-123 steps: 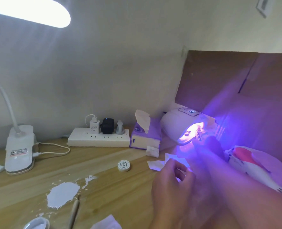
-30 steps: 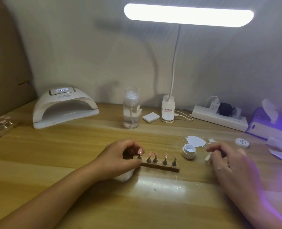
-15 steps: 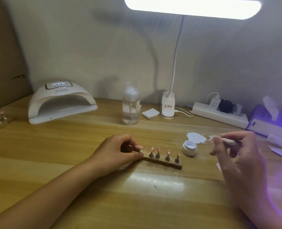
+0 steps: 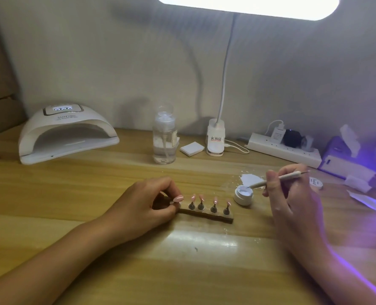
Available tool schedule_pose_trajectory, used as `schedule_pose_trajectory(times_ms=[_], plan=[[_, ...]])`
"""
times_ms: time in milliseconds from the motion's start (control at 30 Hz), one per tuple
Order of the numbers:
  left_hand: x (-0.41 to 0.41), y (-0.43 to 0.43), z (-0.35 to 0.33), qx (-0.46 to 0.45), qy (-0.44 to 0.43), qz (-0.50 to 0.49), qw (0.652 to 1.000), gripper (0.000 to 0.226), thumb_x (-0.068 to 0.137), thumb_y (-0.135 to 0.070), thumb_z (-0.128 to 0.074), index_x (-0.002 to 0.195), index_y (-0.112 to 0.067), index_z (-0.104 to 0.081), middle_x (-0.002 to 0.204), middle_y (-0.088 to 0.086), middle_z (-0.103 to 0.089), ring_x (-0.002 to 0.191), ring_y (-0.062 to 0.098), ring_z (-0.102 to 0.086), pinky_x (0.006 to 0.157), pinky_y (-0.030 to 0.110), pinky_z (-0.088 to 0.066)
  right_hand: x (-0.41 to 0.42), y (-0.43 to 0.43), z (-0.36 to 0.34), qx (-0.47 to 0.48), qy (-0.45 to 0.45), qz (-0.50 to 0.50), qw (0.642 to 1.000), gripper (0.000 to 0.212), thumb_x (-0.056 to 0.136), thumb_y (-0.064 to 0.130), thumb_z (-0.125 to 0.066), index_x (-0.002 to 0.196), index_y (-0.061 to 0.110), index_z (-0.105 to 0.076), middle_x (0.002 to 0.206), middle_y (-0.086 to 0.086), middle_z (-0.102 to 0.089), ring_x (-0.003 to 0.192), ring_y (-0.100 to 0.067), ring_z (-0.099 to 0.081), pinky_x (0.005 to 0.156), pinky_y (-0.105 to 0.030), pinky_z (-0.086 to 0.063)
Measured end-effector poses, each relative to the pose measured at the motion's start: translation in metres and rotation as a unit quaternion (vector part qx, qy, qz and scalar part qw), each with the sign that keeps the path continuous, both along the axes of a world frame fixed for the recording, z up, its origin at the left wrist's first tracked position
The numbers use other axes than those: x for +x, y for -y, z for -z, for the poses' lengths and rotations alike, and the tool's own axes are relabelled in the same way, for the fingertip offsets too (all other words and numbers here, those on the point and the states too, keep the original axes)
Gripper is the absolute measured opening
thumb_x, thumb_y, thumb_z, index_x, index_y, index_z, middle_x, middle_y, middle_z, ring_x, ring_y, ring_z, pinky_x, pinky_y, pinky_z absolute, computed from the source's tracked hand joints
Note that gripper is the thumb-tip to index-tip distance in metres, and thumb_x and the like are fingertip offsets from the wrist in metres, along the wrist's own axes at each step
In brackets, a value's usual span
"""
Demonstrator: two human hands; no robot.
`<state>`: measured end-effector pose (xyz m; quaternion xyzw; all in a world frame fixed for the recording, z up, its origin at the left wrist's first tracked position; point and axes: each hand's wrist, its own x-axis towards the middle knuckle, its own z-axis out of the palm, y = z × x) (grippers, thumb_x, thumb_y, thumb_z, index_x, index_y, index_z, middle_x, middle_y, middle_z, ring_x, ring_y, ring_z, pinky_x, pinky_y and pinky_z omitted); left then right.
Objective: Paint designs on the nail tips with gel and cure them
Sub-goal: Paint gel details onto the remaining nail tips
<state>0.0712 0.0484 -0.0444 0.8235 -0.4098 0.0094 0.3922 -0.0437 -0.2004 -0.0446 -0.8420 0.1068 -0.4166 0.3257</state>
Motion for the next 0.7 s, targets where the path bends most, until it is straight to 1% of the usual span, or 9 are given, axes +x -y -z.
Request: schedule_pose_trajectory(times_ms=[67, 167, 200, 300, 333, 467, 533, 633, 700], plan=[[0.001, 0.000, 0.000, 0.008, 0.010, 0.004, 1.000, 0.013, 0.086, -0.017, -0.072, 0.087, -0.028, -0.065, 0.094, -0.016, -0.070, 0.086, 0.005, -0.066, 0.070, 0.015, -0.049, 0.001, 0.000, -0.001, -0.003, -0.006, -0.002, 1.000, 0.027, 0.100, 0.042, -0.047, 0.094, 0.016, -0.045, 0.068, 0.002, -0.064, 0.068, -0.023, -0.062, 0.083, -0.062, -0.045], [0.001, -0.001, 0.003, 0.023, 0.054, -0.020, 0.998, 0.016, 0.087, -0.018, -0.070, 0.087, -0.032, -0.061, 0.093, -0.018, -0.068, 0.088, 0.002, -0.061, 0.070, 0.013, -0.045, 0.001, -0.002, -0.002, -0.005, -0.015, -0.005, 1.000, 0.027, 0.100, 0.044, -0.047, 0.093, 0.018, -0.045, 0.070, 0.003, -0.064, 0.070, -0.020, -0.062, 0.084, -0.060, -0.045], [0.001, -0.002, 0.003, 0.024, 0.065, -0.034, 0.997, 0.016, 0.087, -0.019, -0.069, 0.087, -0.032, -0.060, 0.093, -0.018, -0.067, 0.088, 0.002, -0.060, 0.070, 0.014, -0.045, 0.001, -0.003, -0.003, -0.004, -0.017, -0.009, 1.000, 0.026, 0.098, 0.044, -0.047, 0.093, 0.018, -0.046, 0.071, 0.003, -0.065, 0.071, -0.020, -0.062, 0.085, -0.060, -0.045], [0.001, -0.003, 0.003, 0.035, 0.092, -0.081, 0.992, 0.013, 0.088, -0.024, -0.067, 0.087, -0.033, -0.057, 0.091, -0.018, -0.064, 0.087, 0.003, -0.059, 0.072, 0.028, -0.049, 0.000, -0.005, -0.005, -0.005, -0.015, -0.014, 1.000, 0.027, 0.094, 0.044, -0.046, 0.093, 0.017, -0.047, 0.070, 0.005, -0.065, 0.070, -0.020, -0.062, 0.084, -0.061, -0.045], [0.001, -0.004, 0.003, 0.041, 0.104, -0.093, 0.989, 0.013, 0.088, -0.026, -0.065, 0.087, -0.033, -0.055, 0.091, -0.018, -0.064, 0.086, 0.003, -0.058, 0.071, 0.030, -0.049, 0.000, -0.006, -0.005, -0.007, -0.015, -0.014, 1.000, 0.028, 0.094, 0.045, -0.046, 0.094, 0.017, -0.047, 0.070, 0.005, -0.065, 0.070, -0.019, -0.062, 0.084, -0.060, -0.045], [-0.006, -0.002, -0.002, 0.081, 0.214, -0.105, 0.968, 0.005, 0.090, -0.030, -0.057, 0.087, -0.027, -0.055, 0.094, -0.012, -0.062, 0.087, 0.012, -0.059, 0.071, 0.034, -0.050, -0.001, -0.006, -0.006, -0.005, -0.022, -0.012, 1.000, 0.029, 0.093, 0.047, -0.045, 0.094, 0.018, -0.048, 0.073, 0.008, -0.066, 0.073, -0.013, -0.061, 0.086, -0.057, -0.045], [-0.010, 0.001, -0.006, 0.079, 0.248, -0.103, 0.960, 0.007, 0.087, -0.031, -0.055, 0.085, -0.024, -0.056, 0.088, -0.011, -0.061, 0.082, 0.014, -0.058, 0.065, 0.031, -0.048, 0.000, -0.005, -0.005, -0.008, -0.026, -0.011, 1.000, 0.029, 0.093, 0.047, -0.045, 0.094, 0.019, -0.048, 0.073, 0.009, -0.066, 0.075, -0.008, -0.060, 0.087, -0.056, -0.044], [-0.019, 0.009, -0.008, 0.042, 0.210, -0.084, 0.973, 0.005, 0.086, -0.036, -0.057, 0.084, -0.033, -0.055, 0.080, -0.022, -0.056, 0.074, 0.002, -0.054, 0.060, 0.016, -0.038, 0.001, -0.004, -0.003, -0.016, -0.026, -0.007, 1.000, 0.029, 0.093, 0.048, -0.045, 0.093, 0.019, -0.047, 0.072, 0.009, -0.065, 0.080, -0.003, -0.058, 0.086, -0.052, -0.043], [-0.024, 0.015, -0.005, 0.012, 0.151, -0.048, 0.987, 0.009, 0.085, -0.033, -0.064, 0.084, -0.038, -0.056, 0.082, -0.027, -0.058, 0.076, -0.001, -0.057, 0.061, 0.013, -0.039, 0.001, -0.003, -0.002, -0.011, -0.017, -0.005, 1.000, 0.029, 0.096, 0.049, -0.045, 0.093, 0.021, -0.047, 0.071, 0.008, -0.065, 0.081, -0.002, -0.058, 0.085, -0.053, -0.044]])
